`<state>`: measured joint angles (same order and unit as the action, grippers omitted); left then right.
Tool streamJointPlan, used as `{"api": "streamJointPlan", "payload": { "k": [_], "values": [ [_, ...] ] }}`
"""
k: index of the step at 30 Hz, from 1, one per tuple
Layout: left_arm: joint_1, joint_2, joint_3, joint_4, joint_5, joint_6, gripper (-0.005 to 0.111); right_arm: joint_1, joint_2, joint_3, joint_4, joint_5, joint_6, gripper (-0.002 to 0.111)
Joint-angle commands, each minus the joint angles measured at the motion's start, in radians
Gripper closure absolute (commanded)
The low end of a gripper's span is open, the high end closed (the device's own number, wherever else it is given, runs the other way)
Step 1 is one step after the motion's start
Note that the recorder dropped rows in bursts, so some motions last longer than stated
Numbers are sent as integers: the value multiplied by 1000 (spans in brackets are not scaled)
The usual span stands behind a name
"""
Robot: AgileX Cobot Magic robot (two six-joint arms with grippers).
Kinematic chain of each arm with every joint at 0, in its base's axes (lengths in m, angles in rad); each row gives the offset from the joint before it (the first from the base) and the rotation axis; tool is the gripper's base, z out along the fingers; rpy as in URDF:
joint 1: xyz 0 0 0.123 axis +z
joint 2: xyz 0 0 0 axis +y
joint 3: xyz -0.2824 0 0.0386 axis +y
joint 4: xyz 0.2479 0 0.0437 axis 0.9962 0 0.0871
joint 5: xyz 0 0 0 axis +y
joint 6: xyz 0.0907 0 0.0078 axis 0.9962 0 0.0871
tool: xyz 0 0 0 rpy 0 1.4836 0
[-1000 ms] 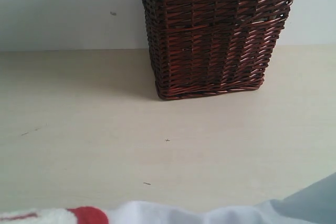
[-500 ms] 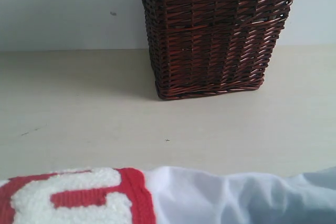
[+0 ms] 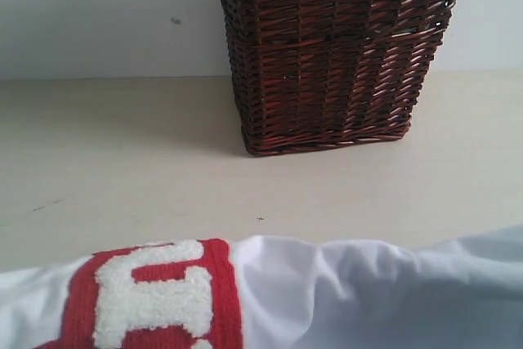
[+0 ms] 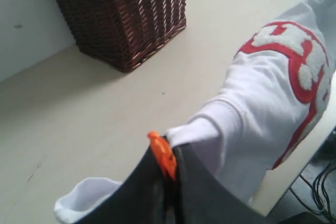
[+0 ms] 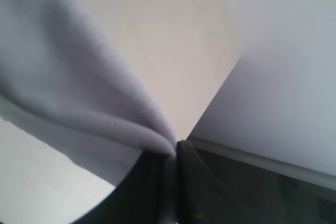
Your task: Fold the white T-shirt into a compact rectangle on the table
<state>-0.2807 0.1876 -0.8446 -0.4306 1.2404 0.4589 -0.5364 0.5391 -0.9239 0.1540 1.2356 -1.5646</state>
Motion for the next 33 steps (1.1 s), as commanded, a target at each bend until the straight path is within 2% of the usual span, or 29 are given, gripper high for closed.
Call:
{"api": "streamJointPlan", "payload": {
  "k": [1,4,8,13,16,20,28,33],
  "values": [
    [3,1,53,4,-19,22,107,-4,50,0,-11,-15,-3,108],
    [3,1,86,4,-19,61,107,-4,83,0,2,-15,-3,108],
    [3,61,154,9,-144,150,107,-4,159,0,73,-15,-3,108],
    [3,310,173,12,-435,285,107,-4,288,0,159,-23,-3,108],
    [3,471,173,-21,-548,355,107,-4,371,0,187,-125,-3,108],
    [3,696,173,-23,-784,429,107,-4,503,0,221,-283,-3,108],
    [3,965,173,-34,-911,431,107,-4,684,0,221,-320,-3,108],
    [3,1074,173,-65,-1046,431,107,-4,758,0,221,-362,-3,108]
  ]
}}
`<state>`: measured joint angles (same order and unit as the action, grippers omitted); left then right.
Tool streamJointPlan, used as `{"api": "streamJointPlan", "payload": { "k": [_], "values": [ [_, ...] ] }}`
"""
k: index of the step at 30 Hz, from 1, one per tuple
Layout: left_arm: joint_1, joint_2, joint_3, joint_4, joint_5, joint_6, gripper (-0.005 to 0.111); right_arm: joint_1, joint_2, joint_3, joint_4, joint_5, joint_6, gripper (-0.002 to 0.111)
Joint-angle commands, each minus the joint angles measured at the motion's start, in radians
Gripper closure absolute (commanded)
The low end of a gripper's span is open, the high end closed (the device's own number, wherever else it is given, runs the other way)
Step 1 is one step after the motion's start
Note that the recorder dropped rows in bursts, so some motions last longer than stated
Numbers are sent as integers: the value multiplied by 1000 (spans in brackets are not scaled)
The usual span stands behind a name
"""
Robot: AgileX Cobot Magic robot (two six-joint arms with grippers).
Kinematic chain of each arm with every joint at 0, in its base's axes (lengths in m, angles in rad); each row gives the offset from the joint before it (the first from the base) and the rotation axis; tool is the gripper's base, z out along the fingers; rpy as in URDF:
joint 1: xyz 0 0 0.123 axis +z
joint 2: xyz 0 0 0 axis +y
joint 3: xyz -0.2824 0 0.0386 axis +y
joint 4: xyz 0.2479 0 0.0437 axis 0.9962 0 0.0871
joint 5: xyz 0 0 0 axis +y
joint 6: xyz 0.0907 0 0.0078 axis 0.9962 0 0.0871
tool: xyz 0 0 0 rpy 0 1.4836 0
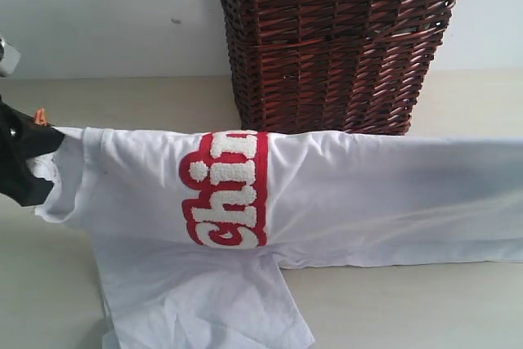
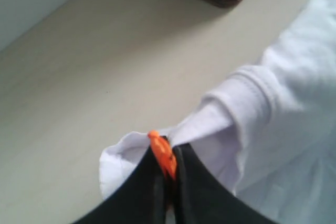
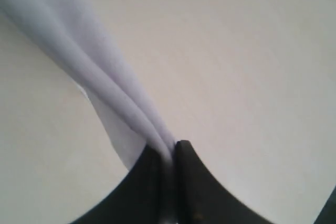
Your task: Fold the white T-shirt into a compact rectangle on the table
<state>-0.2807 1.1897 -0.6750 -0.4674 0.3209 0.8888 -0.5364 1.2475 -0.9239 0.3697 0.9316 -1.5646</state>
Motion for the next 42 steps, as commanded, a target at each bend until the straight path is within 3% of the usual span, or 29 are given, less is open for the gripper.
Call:
{"api": "streamJointPlan", "payload": {
  "k": [1,9,16,21,24,27,34,42],
  "values": [
    [3,93,4,-28,-157,1,107,-4,65,0,5,-80,-3,108],
    [3,252,4,-28,-391,-5,107,-4,146,0,111,-347,-3,104],
    [3,361,-9,-16,-804,-8,107,-4,209,0,155,-425,-3,70],
    [3,419,-27,-8,-821,-122,107,-4,226,0,199,-435,-3,48],
    [3,437,-27,79,-815,-3,107,-4,220,0,243,-435,-3,47],
    [3,437,-27,138,-840,9,107,-4,205,0,288,-435,-3,47],
    [3,438,-27,119,-828,-43,107,-4,184,0,320,-332,-3,47],
    [3,435,-27,117,-976,-58,97,-4,184,0,331,-207,-3,47]
  ]
}}
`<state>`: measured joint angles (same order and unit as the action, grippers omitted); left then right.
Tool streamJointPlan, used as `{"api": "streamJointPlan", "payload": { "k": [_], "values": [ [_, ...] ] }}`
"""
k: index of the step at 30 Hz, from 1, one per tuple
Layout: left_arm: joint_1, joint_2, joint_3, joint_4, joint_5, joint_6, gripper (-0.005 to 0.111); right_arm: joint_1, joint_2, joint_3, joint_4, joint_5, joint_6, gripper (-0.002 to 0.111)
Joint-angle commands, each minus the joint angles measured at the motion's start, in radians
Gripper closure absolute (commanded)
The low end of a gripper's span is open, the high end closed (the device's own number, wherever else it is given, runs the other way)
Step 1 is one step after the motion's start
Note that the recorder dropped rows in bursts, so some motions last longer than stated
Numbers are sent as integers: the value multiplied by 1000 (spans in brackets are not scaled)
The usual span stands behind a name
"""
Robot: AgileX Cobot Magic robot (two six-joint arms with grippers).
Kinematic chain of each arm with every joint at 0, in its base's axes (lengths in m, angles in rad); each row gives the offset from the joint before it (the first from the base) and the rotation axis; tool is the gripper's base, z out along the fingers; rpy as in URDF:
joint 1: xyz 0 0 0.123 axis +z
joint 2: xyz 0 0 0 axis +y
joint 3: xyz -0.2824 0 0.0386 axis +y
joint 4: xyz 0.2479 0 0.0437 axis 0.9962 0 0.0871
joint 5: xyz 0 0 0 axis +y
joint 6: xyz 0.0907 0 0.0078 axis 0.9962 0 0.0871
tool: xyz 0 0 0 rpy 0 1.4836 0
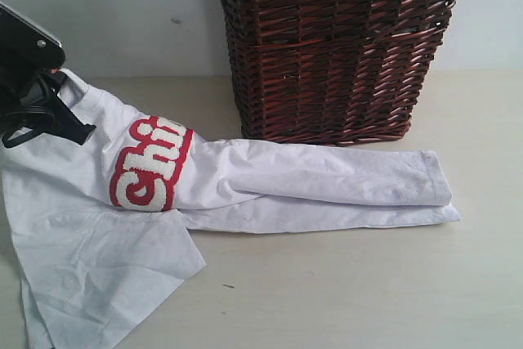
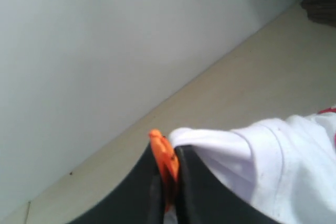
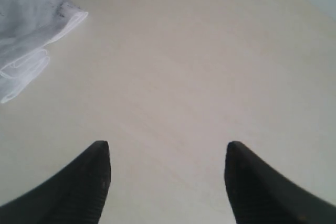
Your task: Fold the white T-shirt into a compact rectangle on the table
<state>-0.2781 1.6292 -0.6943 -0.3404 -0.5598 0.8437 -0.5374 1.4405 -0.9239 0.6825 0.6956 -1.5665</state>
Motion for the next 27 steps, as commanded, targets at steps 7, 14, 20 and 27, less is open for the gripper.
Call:
{"api": "streamJointPlan", "payload": {
  "k": [7,14,20,27],
  "values": [
    [1,-6,-7,51,-190,-14,95,-3,-9,0,19,64,-1,47],
    [1,1,-7,51,-140,15,95,-3,-11,0,19,66,-1,47],
    [1,1,-7,44,-203,37,95,-3,-73,0,19,109,1,47],
    [1,1,-7,39,13,44,95,-3,-126,0,26,154,123,48]
  ]
}}
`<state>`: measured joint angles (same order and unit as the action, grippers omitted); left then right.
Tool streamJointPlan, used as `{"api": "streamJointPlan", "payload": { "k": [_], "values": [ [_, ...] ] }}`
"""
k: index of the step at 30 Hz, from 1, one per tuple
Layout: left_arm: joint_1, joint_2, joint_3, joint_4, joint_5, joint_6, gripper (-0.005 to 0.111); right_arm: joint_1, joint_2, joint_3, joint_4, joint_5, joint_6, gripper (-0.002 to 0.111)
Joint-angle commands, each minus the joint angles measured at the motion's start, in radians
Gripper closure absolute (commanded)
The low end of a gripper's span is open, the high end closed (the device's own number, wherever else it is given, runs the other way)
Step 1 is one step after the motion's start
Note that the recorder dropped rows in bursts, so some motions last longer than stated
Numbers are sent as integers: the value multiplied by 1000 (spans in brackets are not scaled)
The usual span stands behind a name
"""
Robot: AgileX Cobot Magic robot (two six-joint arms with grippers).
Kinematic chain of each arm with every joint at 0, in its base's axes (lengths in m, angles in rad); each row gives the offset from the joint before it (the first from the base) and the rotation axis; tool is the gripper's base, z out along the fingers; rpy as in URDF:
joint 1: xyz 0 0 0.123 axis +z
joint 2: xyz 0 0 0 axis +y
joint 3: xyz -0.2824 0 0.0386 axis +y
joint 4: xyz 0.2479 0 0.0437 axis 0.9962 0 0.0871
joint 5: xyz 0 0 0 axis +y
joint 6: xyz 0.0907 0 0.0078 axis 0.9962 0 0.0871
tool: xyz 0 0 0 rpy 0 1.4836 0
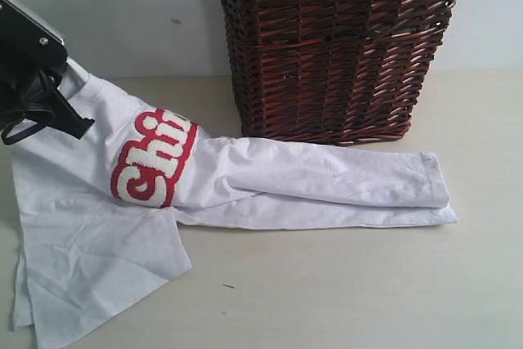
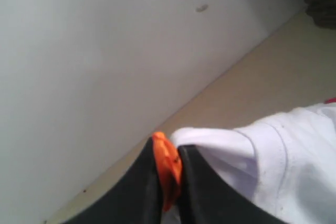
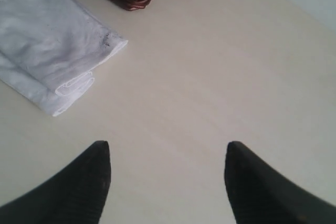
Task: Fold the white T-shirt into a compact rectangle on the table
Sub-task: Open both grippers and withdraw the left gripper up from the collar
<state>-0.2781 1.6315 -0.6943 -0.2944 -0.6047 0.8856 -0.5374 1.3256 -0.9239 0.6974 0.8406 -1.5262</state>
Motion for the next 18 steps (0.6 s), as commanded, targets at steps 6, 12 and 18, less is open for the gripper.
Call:
{"api": "streamJointPlan", "payload": {
  "k": [6,12,18],
  "values": [
    [1,-5,-7,-31,60,2,95,-3,-11,0,11,9,126,52],
    [1,-12,-7,-15,60,2,95,-3,-11,0,11,29,126,53],
    [1,-12,-7,26,288,60,97,-3,-11,0,11,39,126,53]
  ]
}}
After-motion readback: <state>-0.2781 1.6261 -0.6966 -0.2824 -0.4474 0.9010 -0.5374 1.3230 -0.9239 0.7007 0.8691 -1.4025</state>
